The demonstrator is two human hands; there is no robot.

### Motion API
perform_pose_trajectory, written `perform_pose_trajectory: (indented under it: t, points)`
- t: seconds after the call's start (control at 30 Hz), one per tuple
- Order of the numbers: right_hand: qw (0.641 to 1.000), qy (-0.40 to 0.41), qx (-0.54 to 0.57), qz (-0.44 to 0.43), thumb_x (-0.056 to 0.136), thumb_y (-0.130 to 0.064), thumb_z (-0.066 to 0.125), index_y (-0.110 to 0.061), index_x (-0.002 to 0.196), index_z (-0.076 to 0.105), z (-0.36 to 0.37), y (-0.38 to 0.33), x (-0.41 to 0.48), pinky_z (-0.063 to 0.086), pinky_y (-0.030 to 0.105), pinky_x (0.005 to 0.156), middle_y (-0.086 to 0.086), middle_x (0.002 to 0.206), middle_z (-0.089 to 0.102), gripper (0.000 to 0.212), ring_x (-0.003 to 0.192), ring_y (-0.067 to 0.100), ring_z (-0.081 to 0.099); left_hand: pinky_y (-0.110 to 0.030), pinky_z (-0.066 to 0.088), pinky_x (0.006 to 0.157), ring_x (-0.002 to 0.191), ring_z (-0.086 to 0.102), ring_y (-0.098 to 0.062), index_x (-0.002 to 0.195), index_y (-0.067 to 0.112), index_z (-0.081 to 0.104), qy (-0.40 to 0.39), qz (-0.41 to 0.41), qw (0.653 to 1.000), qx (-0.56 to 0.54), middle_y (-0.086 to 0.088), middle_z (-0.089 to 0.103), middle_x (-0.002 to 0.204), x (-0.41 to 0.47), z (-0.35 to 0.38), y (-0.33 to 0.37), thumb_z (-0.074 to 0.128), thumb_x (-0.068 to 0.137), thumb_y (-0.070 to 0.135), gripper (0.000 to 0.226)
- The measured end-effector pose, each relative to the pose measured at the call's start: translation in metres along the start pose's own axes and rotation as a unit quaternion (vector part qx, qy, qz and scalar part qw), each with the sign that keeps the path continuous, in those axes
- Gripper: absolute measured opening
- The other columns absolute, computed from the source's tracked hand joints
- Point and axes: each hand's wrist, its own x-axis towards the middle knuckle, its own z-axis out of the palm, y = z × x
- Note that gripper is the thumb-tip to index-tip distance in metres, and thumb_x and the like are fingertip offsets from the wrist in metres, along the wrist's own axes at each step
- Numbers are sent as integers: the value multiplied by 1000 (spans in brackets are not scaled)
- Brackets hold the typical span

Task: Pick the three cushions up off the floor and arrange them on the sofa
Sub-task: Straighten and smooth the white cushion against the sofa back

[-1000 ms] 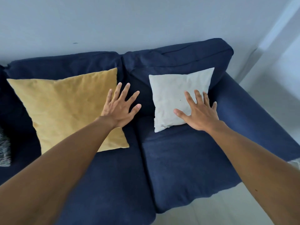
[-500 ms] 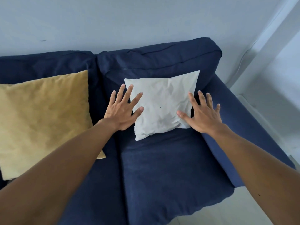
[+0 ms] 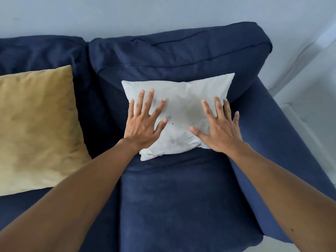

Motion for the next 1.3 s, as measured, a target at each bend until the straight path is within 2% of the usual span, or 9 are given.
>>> perform_pose_trajectory:
  t: [0.2,0.4,0.57,0.8,0.9,1.0,1.1,1.3]
  points:
    - [998,38,-6,-51,84,-92,23,-40,160,-12,22,7,31,12,75,116,7,169,-15,98,156,36,-9,-61,5,122,157,-1,-35,162,34,15,36,-2,999,6,-10,3,171,8,23,6,22,106,58,61]
    - [992,82,-2,-97,85,-89,30,-34,163,5,37,14,56,12,79,111,12,170,-5,99,155,39,-4,-61,8,121,156,8,-38,160,27,32,71,-20,997,27,-14,13,169,15,40,7,31,105,54,61]
    - [988,97,1,-123,85,-89,30,-33,164,7,52,26,78,5,80,111,11,171,-6,99,155,40,-11,-64,8,121,156,8,-39,160,26,30,89,-45,994,47,-16,15,169,31,64,9,33,105,54,62]
    - [991,95,13,-93,86,-89,26,-37,163,3,73,53,121,6,82,110,8,171,-10,96,154,43,-14,-66,-1,120,157,-1,-37,162,32,20,90,-164,982,28,-10,6,171,62,84,-5,24,104,58,64]
    - [991,94,7,-97,88,-88,27,-38,163,0,75,67,134,8,84,108,7,171,-12,94,154,44,-14,-66,-1,120,157,-3,-37,162,33,16,78,-177,981,27,-9,4,171,69,83,-10,24,104,59,64]
    - [993,82,1,-80,89,-87,26,-42,160,-9,70,80,142,6,84,108,4,169,-21,91,153,42,-18,-65,-1,121,157,-6,-35,163,35,13,55,-189,980,31,-7,0,172,72,77,-18,24,105,59,64]
    - [996,66,-3,-64,89,-86,22,-44,158,-14,60,89,143,3,82,110,1,167,-26,88,153,40,-20,-63,-3,122,157,-10,-34,162,37,11,45,-230,972,15,-6,-5,172,71,63,-24,20,105,60,62]
    - [990,104,34,-86,93,-81,17,-36,163,-2,48,90,112,-1,81,111,13,170,-15,85,154,42,-14,-60,-2,123,156,-9,-36,163,34,10,68,-222,973,13,-14,-4,171,23,42,-18,9,103,61,66]
